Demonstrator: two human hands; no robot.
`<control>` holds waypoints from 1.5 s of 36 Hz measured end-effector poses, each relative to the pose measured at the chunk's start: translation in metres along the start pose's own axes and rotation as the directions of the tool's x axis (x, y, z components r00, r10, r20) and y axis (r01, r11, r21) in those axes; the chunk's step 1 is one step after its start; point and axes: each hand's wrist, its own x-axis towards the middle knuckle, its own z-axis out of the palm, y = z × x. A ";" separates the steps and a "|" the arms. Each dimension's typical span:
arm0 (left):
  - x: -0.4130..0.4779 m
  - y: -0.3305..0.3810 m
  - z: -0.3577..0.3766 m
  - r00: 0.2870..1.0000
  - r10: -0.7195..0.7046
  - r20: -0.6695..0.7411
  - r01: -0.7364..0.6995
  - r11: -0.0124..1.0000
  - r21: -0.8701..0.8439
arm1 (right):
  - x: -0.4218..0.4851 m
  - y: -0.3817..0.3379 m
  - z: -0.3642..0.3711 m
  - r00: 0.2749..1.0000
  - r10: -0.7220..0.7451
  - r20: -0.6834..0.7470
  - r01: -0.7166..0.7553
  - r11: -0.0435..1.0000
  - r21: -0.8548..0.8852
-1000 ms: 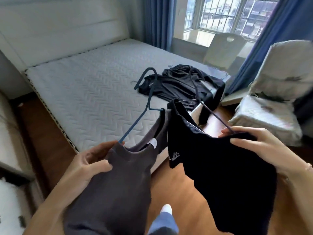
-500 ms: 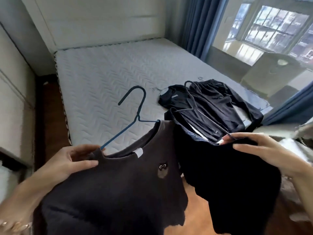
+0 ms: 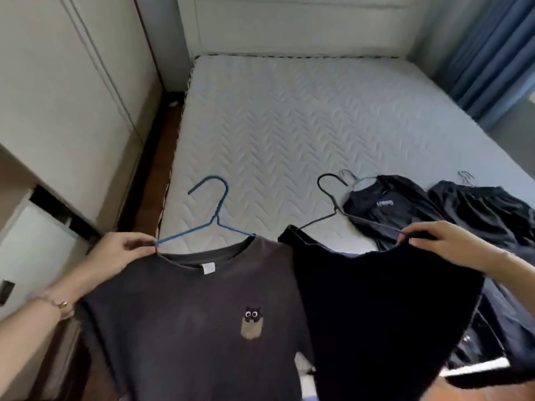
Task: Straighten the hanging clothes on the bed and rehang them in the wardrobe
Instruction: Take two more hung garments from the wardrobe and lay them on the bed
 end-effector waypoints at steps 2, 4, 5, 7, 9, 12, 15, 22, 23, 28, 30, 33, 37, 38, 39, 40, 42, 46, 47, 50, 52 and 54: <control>0.030 -0.003 0.009 0.999 -0.040 -0.015 0.040 0.999 0.000 | 0.057 0.017 -0.008 1.000 -0.011 0.023 0.012 0.999 -0.046; 0.064 -0.005 0.016 0.996 -0.070 -0.047 0.070 0.998 0.005 | 0.112 0.029 -0.015 0.999 -0.024 0.028 0.027 0.995 -0.099; 0.081 -0.005 0.020 0.995 -0.081 -0.065 0.082 0.997 0.014 | 0.139 0.035 -0.016 0.999 -0.037 0.027 0.040 0.992 -0.119; 0.114 -0.006 0.028 0.991 -0.093 -0.098 0.096 0.995 0.025 | 0.189 0.043 -0.016 0.997 -0.067 0.031 0.070 0.987 -0.143; 0.148 -0.002 0.036 0.984 -0.104 -0.144 0.112 0.992 0.051 | 0.241 0.051 -0.015 0.995 -0.102 -0.009 0.098 0.980 -0.171; 0.202 0.003 0.047 0.962 -0.079 -0.262 0.113 0.987 0.117 | 0.312 0.067 -0.012 0.972 -0.144 -0.185 0.090 0.957 -0.275; 0.249 0.000 0.068 0.962 -0.066 -0.266 0.166 0.913 0.372 | 0.358 0.078 0.004 0.952 -0.084 -0.294 -0.042 0.917 -0.397; 0.244 -0.027 0.161 0.995 -0.099 -0.005 0.091 0.894 0.438 | 0.336 0.085 0.094 0.998 -0.018 -0.062 -0.003 0.944 -0.330; 0.232 -0.034 0.172 0.992 -0.126 0.021 0.107 0.908 0.405 | 0.326 0.094 0.108 0.999 0.033 -0.036 -0.042 0.954 -0.298; 0.154 -0.078 0.217 0.949 -0.290 0.127 0.253 0.935 0.248 | 0.261 0.145 0.170 0.952 0.292 0.091 -0.269 0.941 -0.204; 0.120 -0.095 0.234 0.928 -0.338 0.156 0.305 0.930 0.204 | 0.234 0.162 0.192 0.927 0.352 0.131 -0.333 0.931 -0.151; 0.069 -0.110 0.259 0.895 -0.399 0.201 0.370 0.914 0.165 | 0.194 0.170 0.217 0.889 0.423 0.173 -0.410 0.906 -0.108; 0.018 -0.120 0.291 0.869 -0.432 0.243 0.416 0.902 0.117 | 0.149 0.176 0.242 0.840 0.511 0.180 -0.519 0.855 -0.004; 0.009 -0.121 0.298 0.862 -0.437 0.256 0.422 0.899 0.115 | 0.140 0.178 0.249 0.825 0.535 0.181 -0.547 0.837 0.023; 0.000 -0.121 0.304 0.858 -0.438 0.267 0.425 0.899 0.108 | 0.131 0.180 0.255 0.815 0.550 0.185 -0.566 0.824 0.042; -0.008 -0.120 0.309 0.857 -0.436 0.274 0.426 0.899 0.098 | 0.123 0.179 0.260 0.804 0.562 0.194 -0.581 0.812 0.054; -0.022 -0.119 0.320 0.863 -0.417 0.284 0.413 0.908 0.076 | 0.110 0.171 0.269 0.792 0.579 0.195 -0.602 0.793 0.091; -0.042 -0.115 0.344 0.852 -0.401 0.337 0.408 0.912 0.052 | 0.089 0.158 0.286 0.769 0.618 0.162 -0.639 0.735 0.228; -0.047 -0.115 0.351 0.850 -0.393 0.352 0.404 0.914 0.044 | 0.086 0.158 0.291 0.765 0.627 0.151 -0.643 0.723 0.252; -0.056 -0.108 0.366 0.850 -0.346 0.398 0.376 0.927 0.001 | 0.082 0.155 0.303 0.745 0.662 0.086 -0.655 0.701 0.281; -0.057 -0.101 0.376 0.857 -0.306 0.415 0.345 0.938 -0.022 | 0.083 0.154 0.308 0.745 0.666 0.046 -0.645 0.700 0.307; -0.058 -0.093 0.386 0.881 -0.259 0.395 0.303 0.952 -0.051 | 0.084 0.156 0.311 0.750 0.661 0.026 -0.632 0.704 0.324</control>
